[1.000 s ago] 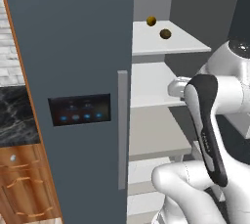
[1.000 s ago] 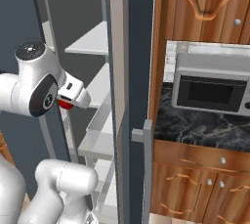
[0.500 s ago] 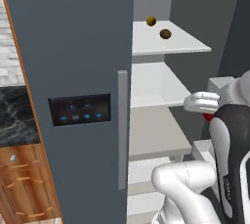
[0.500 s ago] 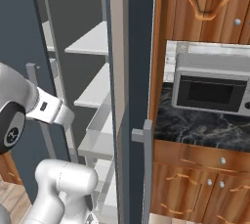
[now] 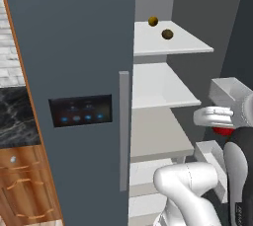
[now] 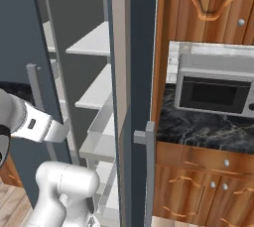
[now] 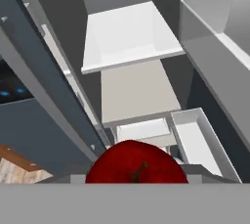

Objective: Pick up the apple and kiwi from the fridge and place one fruit on each plate on the dining counter.

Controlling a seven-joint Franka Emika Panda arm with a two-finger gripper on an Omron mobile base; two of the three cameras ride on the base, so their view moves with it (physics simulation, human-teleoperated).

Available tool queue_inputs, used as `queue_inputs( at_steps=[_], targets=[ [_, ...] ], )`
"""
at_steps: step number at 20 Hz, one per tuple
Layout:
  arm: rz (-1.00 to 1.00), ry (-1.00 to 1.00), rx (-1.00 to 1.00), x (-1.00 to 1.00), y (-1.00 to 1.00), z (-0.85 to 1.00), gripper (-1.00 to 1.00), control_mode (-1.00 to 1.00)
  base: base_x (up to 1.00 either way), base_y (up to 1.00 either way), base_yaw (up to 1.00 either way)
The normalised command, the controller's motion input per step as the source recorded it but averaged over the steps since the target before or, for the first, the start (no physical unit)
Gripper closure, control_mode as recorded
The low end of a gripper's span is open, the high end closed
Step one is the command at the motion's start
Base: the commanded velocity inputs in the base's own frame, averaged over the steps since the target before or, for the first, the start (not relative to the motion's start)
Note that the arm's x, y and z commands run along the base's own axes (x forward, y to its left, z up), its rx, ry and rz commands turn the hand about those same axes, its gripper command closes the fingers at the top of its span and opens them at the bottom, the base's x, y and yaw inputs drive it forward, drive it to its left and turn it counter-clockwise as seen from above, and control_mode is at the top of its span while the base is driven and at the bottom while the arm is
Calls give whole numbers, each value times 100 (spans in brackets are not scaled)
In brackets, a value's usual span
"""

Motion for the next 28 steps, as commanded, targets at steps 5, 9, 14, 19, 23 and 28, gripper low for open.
queue_inputs(
  at_steps=[5, 9, 14, 19, 23, 28],
  targets=[
    [0, 0, 0, 0, 0, 0, 100, 100, -57, 31, -6],
    [0, 0, 0, 0, 0, 0, 100, 100, -72, 31, -32],
    [0, 0, 0, 0, 0, 0, 100, 100, -67, 33, -58],
    [0, 0, 0, 0, 0, 0, 100, 100, -53, 3, -82],
    [0, 0, 0, 0, 0, 0, 100, 100, -12, -11, -88],
    [0, 0, 0, 0, 0, 0, 100, 100, 7, -44, -89]
  ],
)
